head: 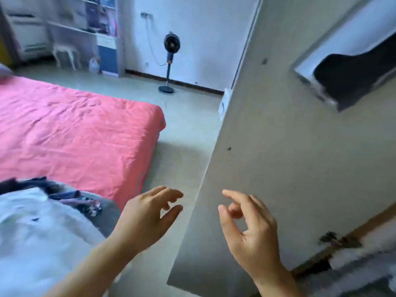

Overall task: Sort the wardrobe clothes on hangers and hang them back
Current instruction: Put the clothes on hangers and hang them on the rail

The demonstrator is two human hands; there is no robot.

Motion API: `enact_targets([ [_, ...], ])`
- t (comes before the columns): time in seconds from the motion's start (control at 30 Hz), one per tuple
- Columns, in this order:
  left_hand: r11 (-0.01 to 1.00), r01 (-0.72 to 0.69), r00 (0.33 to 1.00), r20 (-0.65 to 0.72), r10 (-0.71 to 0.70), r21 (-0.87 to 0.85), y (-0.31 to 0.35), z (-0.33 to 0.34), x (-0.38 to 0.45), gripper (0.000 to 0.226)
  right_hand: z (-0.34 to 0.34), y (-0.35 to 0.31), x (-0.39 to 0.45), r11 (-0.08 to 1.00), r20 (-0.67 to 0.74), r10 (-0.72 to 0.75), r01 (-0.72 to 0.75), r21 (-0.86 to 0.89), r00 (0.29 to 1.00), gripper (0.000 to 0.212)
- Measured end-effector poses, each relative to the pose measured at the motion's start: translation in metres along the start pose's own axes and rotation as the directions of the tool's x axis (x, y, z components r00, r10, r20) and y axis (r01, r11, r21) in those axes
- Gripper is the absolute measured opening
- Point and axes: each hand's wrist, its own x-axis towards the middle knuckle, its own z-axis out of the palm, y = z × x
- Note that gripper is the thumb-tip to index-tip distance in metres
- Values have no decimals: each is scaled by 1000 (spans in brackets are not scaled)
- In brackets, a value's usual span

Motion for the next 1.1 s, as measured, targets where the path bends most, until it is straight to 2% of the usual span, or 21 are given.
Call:
enact_targets([
  [0.1, 974, 200, 979, -68, -194, 102, -62, -38, -44, 25, 73, -24, 3, 991, 150, -50, 30, 128, 987, 23],
  [0.17, 920, 359, 933, -104, -346, 158, -99, -67, -75, 27, 127, -45, 6, 976, 242, -86, 33, 215, 967, 25],
  [0.27, 821, 532, 845, -191, -499, 207, -147, -110, -116, 28, 204, -78, 11, 947, 367, -156, 33, 320, 917, 25],
  [0.37, 694, 683, 728, -288, -622, 228, -194, -152, -157, 23, 281, -115, 12, 891, 455, -269, 40, 452, 849, 24],
  [0.47, 586, 781, 623, -317, -715, 213, -226, -184, -191, 34, 340, -148, 11, 849, 540, -362, 29, 528, 760, 25],
  [0.63, 453, 879, 471, -413, -780, 147, -259, -216, -228, 22, 415, -186, 5, 804, 640, -468, -8, 594, 609, 27],
  [0.77, 354, 934, 336, -470, -816, 53, -283, -224, -240, 37, 464, -205, 11, 807, 693, -506, -3, 591, 513, 30],
  [0.97, 194, 980, 157, -439, -885, -43, -331, -223, -239, 44, 552, -218, 19, 836, 773, -491, -32, 548, 401, 32],
  [1.1, 74, 996, 51, -385, -921, -46, -370, -222, -229, 31, 627, -213, 20, 885, 849, -434, -33, 465, 302, 26],
])
